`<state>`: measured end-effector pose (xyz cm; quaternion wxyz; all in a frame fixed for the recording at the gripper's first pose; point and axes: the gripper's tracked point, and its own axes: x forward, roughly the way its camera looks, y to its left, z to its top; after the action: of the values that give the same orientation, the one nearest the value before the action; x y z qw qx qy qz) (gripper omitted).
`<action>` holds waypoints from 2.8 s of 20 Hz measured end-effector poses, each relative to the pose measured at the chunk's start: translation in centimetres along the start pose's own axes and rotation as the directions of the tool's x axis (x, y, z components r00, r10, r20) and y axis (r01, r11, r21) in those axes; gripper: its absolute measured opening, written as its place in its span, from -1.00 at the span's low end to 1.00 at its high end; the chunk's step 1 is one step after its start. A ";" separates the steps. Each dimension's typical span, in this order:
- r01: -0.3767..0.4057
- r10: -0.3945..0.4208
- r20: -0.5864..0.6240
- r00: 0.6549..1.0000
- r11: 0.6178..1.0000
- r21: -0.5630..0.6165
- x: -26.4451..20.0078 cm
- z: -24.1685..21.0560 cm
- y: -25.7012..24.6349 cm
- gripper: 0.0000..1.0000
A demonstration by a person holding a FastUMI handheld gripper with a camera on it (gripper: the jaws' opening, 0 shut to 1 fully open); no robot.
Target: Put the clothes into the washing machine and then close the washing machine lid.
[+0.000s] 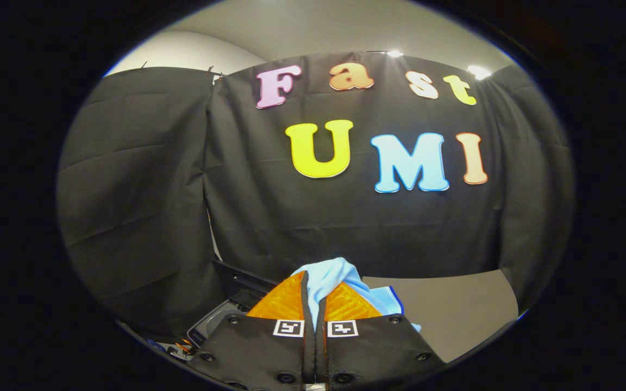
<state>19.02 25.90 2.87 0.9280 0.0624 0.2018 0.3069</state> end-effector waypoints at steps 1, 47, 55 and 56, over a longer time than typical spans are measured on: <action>-0.019 0.019 0.009 1.000 1.000 -0.009 0.3 0.4 1.4 -0.96; -0.090 0.054 -0.490 0.870 0.995 -0.050 14.7 -29.5 18.3 -0.87; -0.069 0.041 -0.468 0.883 0.997 -0.043 14.6 -27.7 18.0 0.92; -0.069 0.042 -0.463 0.886 0.997 -0.043 14.5 -27.3 18.0 0.92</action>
<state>8.53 48.76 -22.59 0.8457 -0.0334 0.4055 0.3452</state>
